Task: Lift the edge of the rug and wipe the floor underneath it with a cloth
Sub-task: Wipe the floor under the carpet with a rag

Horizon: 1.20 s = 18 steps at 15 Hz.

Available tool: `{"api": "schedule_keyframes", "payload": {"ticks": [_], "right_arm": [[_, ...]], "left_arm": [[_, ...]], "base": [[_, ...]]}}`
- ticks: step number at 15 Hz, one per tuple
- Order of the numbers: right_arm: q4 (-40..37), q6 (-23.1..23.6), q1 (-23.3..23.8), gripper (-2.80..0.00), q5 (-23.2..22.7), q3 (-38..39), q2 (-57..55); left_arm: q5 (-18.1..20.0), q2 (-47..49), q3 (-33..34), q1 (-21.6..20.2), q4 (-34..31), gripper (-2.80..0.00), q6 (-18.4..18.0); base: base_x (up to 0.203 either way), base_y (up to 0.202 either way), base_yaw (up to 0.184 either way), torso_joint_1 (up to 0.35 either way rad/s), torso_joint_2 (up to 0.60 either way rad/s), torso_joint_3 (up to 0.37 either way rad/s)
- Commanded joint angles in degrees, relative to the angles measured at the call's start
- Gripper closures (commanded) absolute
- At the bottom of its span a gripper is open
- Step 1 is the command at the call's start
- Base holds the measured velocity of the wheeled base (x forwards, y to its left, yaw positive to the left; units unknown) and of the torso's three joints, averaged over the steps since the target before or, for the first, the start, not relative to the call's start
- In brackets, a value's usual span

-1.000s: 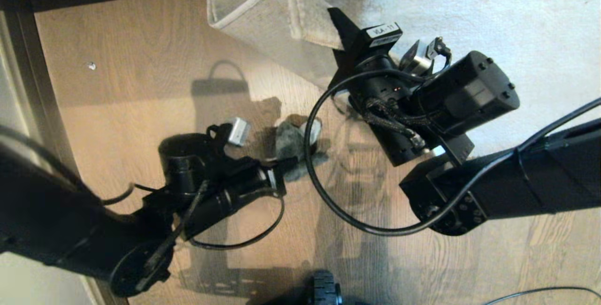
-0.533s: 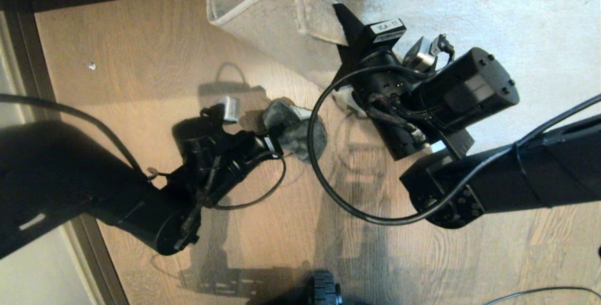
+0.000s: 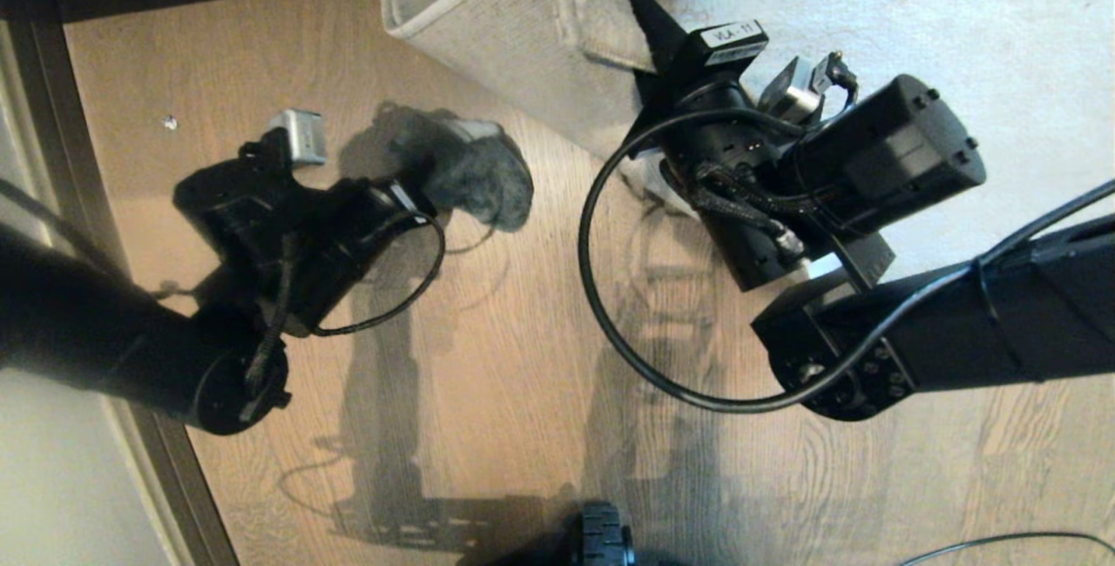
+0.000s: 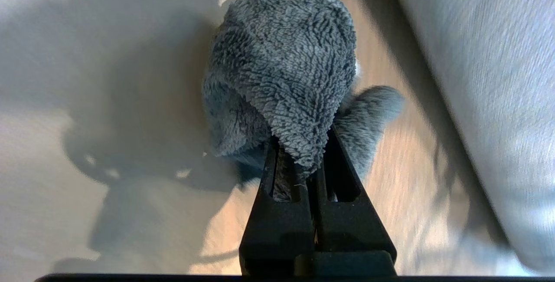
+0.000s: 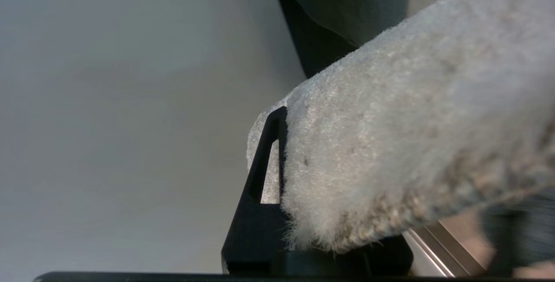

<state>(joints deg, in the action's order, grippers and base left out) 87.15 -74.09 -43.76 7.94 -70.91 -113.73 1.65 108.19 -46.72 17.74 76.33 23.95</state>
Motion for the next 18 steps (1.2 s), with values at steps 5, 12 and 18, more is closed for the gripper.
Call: {"api": "schedule_keyframes", "payload": {"ticks": [5, 12, 18], "right_arm": [[0.57, -0.42, -0.09, 0.0, -0.38, 0.6, 2.65], [0.65, -0.18, -0.01, 0.0, -0.12, 2.67, 3.95], [0.66, 0.57, 0.47, 0.0, -0.03, 2.89, 4.02]], "left_arm": [[0.48, -18.28, 18.36, 0.56, 0.38, 0.0, 0.04], [10.06, -26.57, 44.37, 17.94, -0.88, 0.0, -3.22], [10.04, -7.73, 27.47, 24.81, -1.2, 0.0, -3.14]], "base": [[0.0, 0.0, 0.0, 0.0, 0.0, 0.0], [0.0, 0.0, 0.0, 0.0, 0.0, 0.0], [0.0, 0.0, 0.0, 0.0, 0.0, 0.0]]}}
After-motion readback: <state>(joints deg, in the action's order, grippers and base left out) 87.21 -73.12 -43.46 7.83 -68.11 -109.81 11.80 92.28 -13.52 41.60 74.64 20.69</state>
